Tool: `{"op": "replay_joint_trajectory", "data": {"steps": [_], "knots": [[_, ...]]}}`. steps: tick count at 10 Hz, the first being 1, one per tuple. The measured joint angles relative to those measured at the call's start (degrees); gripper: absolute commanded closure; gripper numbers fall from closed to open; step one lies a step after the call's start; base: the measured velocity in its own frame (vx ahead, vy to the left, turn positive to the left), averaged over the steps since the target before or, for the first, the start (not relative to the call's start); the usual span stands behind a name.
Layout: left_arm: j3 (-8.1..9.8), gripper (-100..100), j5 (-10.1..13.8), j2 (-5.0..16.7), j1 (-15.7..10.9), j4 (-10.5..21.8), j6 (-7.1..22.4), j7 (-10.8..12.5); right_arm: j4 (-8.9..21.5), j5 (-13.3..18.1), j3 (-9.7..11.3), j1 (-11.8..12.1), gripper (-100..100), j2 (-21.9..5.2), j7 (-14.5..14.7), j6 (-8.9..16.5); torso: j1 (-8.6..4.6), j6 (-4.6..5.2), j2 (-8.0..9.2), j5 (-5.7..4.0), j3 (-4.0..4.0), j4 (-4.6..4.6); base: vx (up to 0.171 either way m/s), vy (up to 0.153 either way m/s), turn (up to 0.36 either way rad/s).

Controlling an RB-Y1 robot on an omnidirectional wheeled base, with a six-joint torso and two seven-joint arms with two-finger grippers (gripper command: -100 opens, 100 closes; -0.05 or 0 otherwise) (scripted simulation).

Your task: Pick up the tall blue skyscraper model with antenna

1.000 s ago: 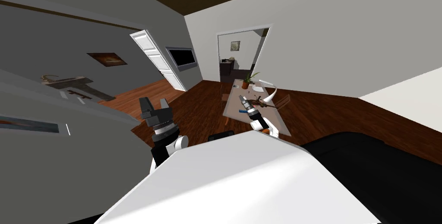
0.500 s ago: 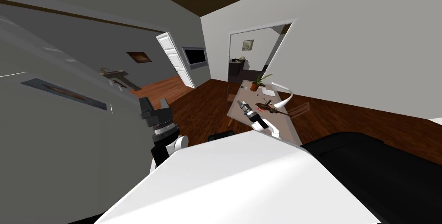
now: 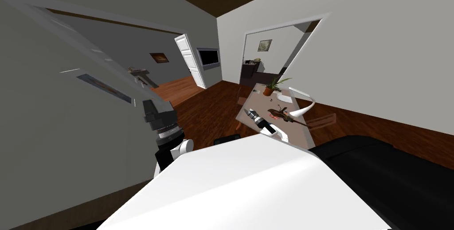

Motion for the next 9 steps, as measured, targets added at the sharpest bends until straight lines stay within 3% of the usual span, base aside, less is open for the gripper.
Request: {"op": "replay_joint_trajectory", "data": {"steps": [3,4,6,7,9], "knots": [[0.00,0,0.00,0.00,0.00,0.00,0.00,0.00,3.98,-0.51,1.57,-0.72,-100,-1.75,2.23,1.47,0.04,0.01,-0.04,0.01,-0.02,-0.01,-0.004,-0.022,0.277],[0.00,0,0.00,0.00,-0.01,0.00,0.00,0.00,5.62,-0.61,2.51,0.07,-100,-2.59,3.52,1.87,0.00,-0.03,-0.02,0.00,-0.01,-0.01,-0.010,-0.038,0.157],[0.00,0,0.00,0.00,-0.01,0.00,0.00,0.00,8.22,-0.69,4.21,-0.92,-100,-3.24,5.95,4.73,-0.01,-0.04,-0.01,-0.01,-0.01,0.00,-0.017,-0.046,0.399],[0.00,0,0.00,0.00,-0.01,0.00,0.00,0.00,11.18,-1.07,5.62,-0.66,-100,-4.96,7.51,5.37,-0.11,-0.01,0.00,-0.02,0.00,-0.01,-0.014,-0.055,0.148],[0.00,0,0.00,0.00,0.00,0.00,0.00,0.00,13.75,-1.28,7.25,-0.38,-100,-6.50,9.67,7.89,-0.06,-0.01,-0.01,-0.01,0.00,0.00,-0.022,-0.053,0.378]]}}
